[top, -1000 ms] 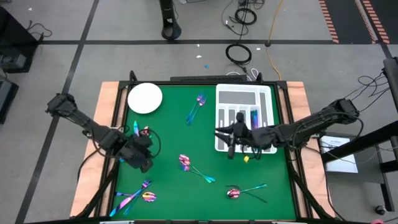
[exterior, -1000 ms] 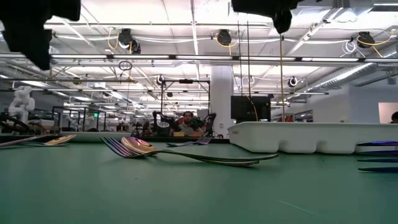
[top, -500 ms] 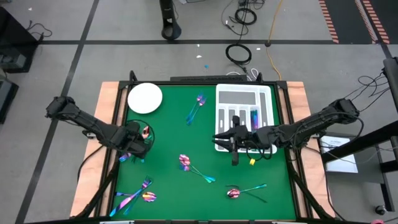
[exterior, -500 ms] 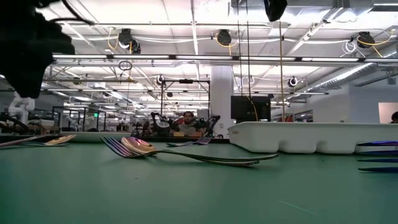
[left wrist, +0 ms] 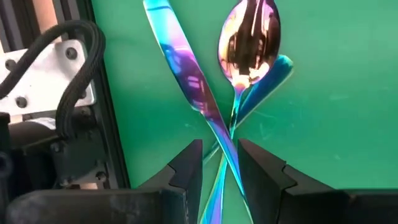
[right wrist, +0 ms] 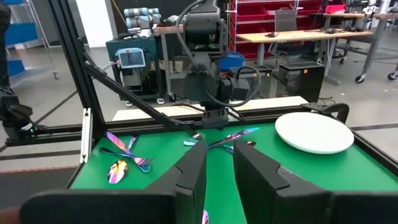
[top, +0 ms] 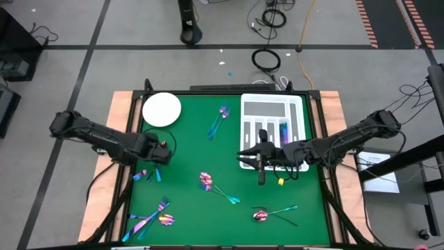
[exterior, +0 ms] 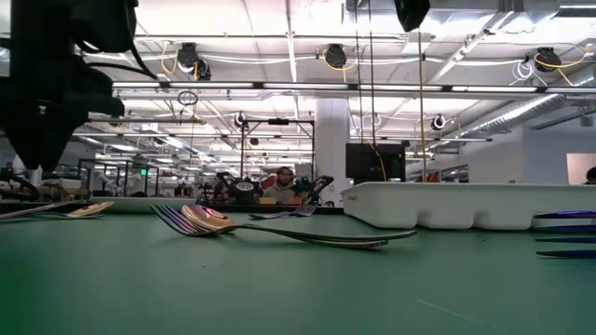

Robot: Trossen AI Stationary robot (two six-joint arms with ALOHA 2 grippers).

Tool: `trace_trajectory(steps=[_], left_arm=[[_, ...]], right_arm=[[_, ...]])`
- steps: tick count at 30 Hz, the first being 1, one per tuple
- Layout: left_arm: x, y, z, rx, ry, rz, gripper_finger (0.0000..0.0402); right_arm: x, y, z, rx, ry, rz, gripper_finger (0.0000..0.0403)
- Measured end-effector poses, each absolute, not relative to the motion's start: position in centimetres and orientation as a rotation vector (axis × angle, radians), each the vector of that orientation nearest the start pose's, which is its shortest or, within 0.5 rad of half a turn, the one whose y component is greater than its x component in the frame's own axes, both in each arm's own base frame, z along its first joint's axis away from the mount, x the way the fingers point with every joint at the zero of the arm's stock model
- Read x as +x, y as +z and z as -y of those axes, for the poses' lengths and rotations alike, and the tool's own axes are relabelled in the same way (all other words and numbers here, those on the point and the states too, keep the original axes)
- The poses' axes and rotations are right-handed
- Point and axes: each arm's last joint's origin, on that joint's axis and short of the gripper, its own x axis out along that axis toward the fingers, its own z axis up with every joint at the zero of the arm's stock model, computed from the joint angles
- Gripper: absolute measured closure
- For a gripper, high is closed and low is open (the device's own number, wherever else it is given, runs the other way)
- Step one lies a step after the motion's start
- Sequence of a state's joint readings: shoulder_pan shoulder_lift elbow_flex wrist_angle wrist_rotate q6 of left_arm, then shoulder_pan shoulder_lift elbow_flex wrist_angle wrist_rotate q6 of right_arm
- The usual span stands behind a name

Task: Sort silverware
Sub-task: Put the blue knife into the white cutlery tray

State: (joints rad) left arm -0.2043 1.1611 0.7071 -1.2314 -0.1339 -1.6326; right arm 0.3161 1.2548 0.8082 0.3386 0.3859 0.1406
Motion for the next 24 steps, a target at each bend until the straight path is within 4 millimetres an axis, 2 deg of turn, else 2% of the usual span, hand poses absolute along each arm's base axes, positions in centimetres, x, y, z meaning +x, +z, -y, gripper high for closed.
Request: trace_trajectory(steps=[5, 14, 19, 24], left_arm=[[15.3, 19.1, 2.0, -0.899, 1.244, -1.286, 0.0297], [17.0, 16.8, 1.7, -0.831, 1.245, -1.422, 0.0297], [17.2, 16.3, 1.6, -0.843, 1.259, -1.470, 0.0297], [17.5, 16.2, 1.8, -0.874, 1.198, -1.486, 0.0297]], right_arm=[[26.8, 29.5, -7.6, 0.096, -0.075, -0.081, 0.0332], [26.7, 29.6, -7.6, 0.089, -0.075, -0.074, 0.0332], [26.7, 29.5, -7.6, 0.085, -0.075, -0.085, 0.0332], [26.7, 29.4, -7.6, 0.082, -0.076, -0.095, 0.0332]])
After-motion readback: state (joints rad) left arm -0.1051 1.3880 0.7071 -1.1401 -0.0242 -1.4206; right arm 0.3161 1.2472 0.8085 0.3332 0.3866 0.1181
